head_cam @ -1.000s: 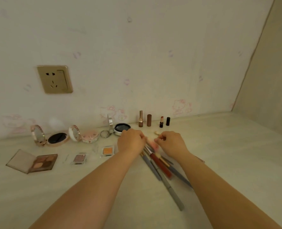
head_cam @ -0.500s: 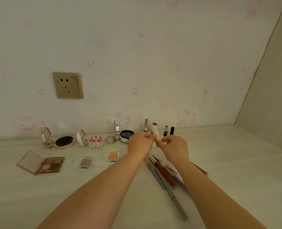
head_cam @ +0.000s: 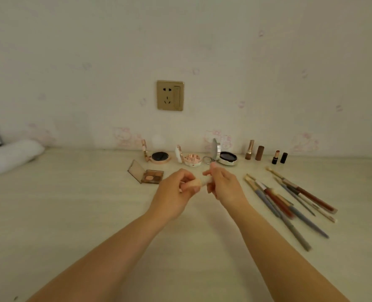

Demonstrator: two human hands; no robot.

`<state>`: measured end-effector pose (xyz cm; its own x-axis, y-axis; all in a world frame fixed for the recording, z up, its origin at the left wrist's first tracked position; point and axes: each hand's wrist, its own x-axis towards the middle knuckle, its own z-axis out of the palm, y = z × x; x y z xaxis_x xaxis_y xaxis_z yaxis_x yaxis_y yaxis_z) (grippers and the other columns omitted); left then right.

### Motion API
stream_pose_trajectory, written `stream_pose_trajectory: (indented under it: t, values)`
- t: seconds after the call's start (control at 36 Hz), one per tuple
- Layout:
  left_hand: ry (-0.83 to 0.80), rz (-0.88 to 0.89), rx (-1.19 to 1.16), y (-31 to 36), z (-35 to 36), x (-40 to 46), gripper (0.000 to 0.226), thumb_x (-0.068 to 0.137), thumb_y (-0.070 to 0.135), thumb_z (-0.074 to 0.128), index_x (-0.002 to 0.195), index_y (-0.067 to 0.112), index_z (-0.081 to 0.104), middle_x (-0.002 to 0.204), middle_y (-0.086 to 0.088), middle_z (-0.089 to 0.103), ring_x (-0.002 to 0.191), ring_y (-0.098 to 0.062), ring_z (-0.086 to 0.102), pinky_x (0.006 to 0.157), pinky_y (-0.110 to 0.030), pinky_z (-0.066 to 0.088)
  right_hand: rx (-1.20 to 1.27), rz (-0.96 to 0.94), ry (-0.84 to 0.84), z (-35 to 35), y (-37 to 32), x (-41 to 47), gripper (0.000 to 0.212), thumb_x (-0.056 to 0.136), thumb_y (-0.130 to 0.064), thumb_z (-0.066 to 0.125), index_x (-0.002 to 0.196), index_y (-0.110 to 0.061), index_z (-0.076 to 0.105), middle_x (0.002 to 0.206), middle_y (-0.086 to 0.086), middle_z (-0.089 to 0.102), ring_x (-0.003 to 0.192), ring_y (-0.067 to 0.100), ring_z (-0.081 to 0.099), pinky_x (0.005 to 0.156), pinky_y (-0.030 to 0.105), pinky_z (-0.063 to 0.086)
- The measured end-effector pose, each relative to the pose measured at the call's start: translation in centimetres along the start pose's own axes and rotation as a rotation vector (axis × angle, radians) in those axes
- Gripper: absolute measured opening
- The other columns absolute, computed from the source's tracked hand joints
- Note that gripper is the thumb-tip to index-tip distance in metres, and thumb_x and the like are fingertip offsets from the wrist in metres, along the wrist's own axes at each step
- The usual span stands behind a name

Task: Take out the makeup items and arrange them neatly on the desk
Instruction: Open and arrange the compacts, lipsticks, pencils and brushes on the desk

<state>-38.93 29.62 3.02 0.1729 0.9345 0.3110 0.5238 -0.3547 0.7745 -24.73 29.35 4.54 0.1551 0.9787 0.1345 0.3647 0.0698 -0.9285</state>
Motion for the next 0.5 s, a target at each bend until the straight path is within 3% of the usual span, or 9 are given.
stream_pose_trajectory:
  t: [0.14, 0.22, 0.33, 0.42, 0.5]
  values:
    - [0.035, 0.061, 0.114, -2.9, -3.4, -2.0, 0.017, 0.082, 0.021, 0.069, 0.098, 0.018, 0.063, 0.094, 0.007, 0.065, 0.084, -0.008, 0.058, 0.072, -0.018, 0.046, -0.096, -0.04, -0.133, 5.2, -0.1, -1.1, 0.042, 0.098, -0.039, 0.039, 0.061, -0.024, 0.048, 0.06, -0.007, 0.05, 0.058, 0.007, 0.046, 0.056, 0.022, 0.032]
    - [0.015, 0.083, 0.181, -4.4, -4.5, -2.7, 0.02, 0.084, 0.023, 0.068, 0.103, 0.017, 0.064, 0.099, 0.005, 0.063, 0.087, -0.008, 0.057, 0.072, -0.013, 0.041, -0.105, -0.05, -0.144, 7.2, 0.5, -1.3, 0.042, 0.098, -0.037, 0.04, 0.062, -0.015, 0.047, 0.061, -0.002, 0.048, 0.059, 0.011, 0.043, 0.057, 0.025, 0.031]
    - [-0.01, 0.069, 0.199, -5.3, -4.6, -3.3, 0.022, 0.091, 0.027, 0.058, 0.107, 0.015, 0.065, 0.097, 0.002, 0.065, 0.086, -0.011, 0.059, 0.076, -0.021, 0.044, -0.155, -0.096, -0.119, 8.1, 1.1, -1.4, 0.04, 0.099, -0.032, 0.038, 0.064, -0.012, 0.044, 0.062, 0.0, 0.046, 0.061, 0.015, 0.041, 0.058, 0.03, 0.031]
    - [-0.052, 0.003, 0.15, -5.2, -4.5, -3.4, 0.025, 0.098, 0.028, 0.045, 0.098, 0.014, 0.066, 0.081, 0.004, 0.065, 0.072, -0.012, 0.059, 0.072, -0.024, 0.044, -0.142, -0.122, -0.108, 8.2, 1.1, -1.7, 0.037, 0.1, -0.027, 0.037, 0.066, -0.012, 0.044, 0.061, 0.0, 0.045, 0.06, 0.014, 0.04, 0.058, 0.029, 0.03]
    - [-0.045, -0.037, 0.098, -5.5, -4.4, -3.7, 0.038, 0.1, 0.032, 0.036, 0.07, 0.024, 0.057, 0.064, 0.009, 0.058, 0.063, -0.011, 0.055, 0.066, -0.023, 0.04, -0.093, -0.13, -0.122, 8.0, 1.3, -2.3, 0.037, 0.1, -0.023, 0.037, 0.072, -0.003, 0.05, 0.063, 0.0, 0.046, 0.061, 0.014, 0.04, 0.06, 0.029, 0.031]
